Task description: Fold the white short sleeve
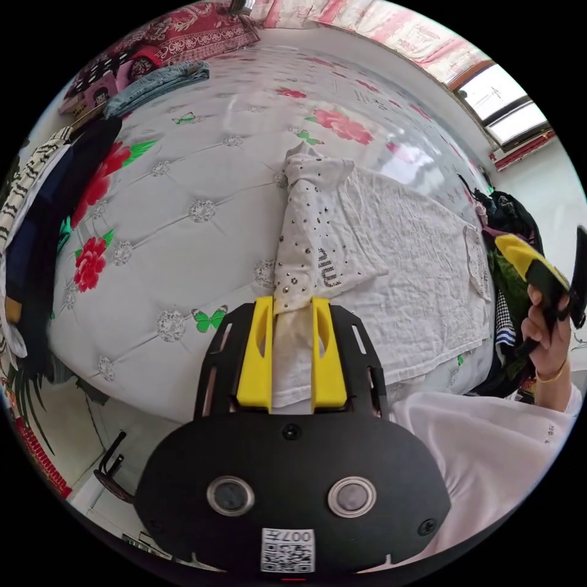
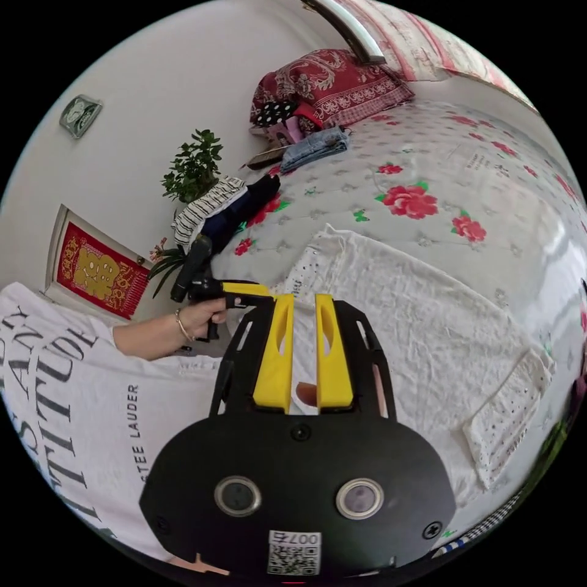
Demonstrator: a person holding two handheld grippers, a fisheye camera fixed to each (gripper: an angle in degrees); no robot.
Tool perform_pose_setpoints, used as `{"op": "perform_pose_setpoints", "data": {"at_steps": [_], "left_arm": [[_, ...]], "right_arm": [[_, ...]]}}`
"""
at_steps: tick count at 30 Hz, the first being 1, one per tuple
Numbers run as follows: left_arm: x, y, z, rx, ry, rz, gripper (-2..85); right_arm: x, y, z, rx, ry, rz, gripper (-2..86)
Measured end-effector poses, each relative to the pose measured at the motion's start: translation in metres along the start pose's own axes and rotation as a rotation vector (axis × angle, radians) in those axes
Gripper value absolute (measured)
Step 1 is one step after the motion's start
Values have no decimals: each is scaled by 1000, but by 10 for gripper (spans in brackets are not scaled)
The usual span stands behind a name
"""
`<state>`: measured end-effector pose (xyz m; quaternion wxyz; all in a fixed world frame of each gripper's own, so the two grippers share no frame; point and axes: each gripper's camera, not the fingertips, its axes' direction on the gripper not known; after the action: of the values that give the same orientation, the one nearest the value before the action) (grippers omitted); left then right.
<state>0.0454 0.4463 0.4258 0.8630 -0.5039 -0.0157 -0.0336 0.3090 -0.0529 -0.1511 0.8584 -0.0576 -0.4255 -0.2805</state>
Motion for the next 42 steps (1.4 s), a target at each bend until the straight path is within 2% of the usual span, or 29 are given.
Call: {"op": "perform_pose_setpoints", "data": {"at_steps": [5, 10, 14, 19, 24, 31, 36, 38, 42], "left_arm": [[19, 10, 0, 10, -6, 68, 27], [39, 24, -10, 48, -20, 132, 5], [64, 34, -19, 67, -15, 200, 1], [100, 36, -32, 76, 26, 300, -2], [153, 33, -57, 93, 122, 474, -1], [297, 23, -70, 130, 227, 836, 0], [424, 23, -29, 93, 231, 982, 7], [484, 26, 5, 67, 221, 1027, 16], [545, 37, 59, -52, 197, 1060, 41]], "right_arm": [[17, -69, 83, -97, -93, 129, 59], [48, -105, 156, -278, -48, 281, 80], [62, -122, 173, -361, -5, 309, 76], [69, -131, 160, -455, 86, 215, 44], [103, -115, 39, -279, -42, 208, 12], [187, -44, -166, -19, -171, 294, 2], [278, 45, -302, 90, -128, 444, 0], [311, 76, -334, 119, -114, 501, 0], [390, 138, -368, 112, -138, 649, -1]]}}
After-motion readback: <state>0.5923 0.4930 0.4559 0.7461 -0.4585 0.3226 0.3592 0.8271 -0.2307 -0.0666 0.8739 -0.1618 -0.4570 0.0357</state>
